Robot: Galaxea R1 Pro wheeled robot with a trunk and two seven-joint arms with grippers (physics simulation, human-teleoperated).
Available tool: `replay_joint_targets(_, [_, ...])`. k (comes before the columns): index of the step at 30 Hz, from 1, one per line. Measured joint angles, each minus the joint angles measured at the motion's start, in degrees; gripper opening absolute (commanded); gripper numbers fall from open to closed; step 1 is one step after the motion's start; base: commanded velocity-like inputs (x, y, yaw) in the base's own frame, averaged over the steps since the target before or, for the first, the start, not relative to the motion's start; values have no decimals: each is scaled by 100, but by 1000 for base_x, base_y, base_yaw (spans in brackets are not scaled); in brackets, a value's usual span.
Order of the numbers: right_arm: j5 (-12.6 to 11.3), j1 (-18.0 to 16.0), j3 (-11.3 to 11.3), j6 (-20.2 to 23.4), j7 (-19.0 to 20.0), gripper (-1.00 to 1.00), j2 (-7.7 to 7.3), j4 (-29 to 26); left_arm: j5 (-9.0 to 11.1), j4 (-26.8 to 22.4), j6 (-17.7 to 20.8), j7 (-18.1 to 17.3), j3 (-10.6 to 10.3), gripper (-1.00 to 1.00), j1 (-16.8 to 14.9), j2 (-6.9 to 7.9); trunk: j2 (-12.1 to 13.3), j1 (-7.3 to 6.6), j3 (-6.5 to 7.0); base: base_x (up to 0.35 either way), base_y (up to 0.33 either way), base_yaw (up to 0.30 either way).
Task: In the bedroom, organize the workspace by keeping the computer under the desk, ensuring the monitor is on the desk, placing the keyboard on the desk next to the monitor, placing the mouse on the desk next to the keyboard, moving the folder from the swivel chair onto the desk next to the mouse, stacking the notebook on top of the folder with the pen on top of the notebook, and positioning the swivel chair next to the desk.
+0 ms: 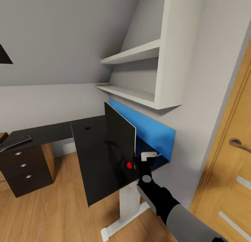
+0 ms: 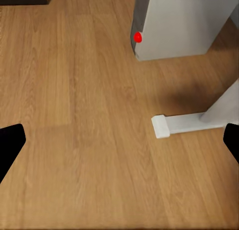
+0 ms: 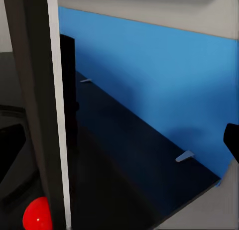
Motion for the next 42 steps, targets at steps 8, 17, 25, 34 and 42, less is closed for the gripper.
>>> replay_joint_targets(8, [0, 0, 0, 0, 3, 100, 2, 4, 4, -1, 4, 0, 1, 100, 0, 0, 0, -1, 0, -32, -15, 0])
replay_joint_targets(17, [-16, 1, 3, -3, 241, 100, 7, 263, 13, -1, 7, 0, 2, 100, 0, 3, 0, -1, 0, -3, -1, 0])
replay_joint_targets(25, [-26, 0, -3, -161, 404, 100, 11, 511, 16, 68, 12, -1, 2, 100, 0, 8, 0, -2, 0, 0, 0, 0])
replay_joint_targets(34, [-36, 32, -1, -545, 436, 100, 65, 1266, 10, 285, 6, -14, -14, 100, 0, 9, 0, -1, 0, 0, 0, 0])
replay_joint_targets(42, [-43, 86, -7, -1087, 448, 100, 104, 1943, 14, 307, 6, -23, -10, 100, 0, 9, 0, -1, 0, 0, 0, 0])
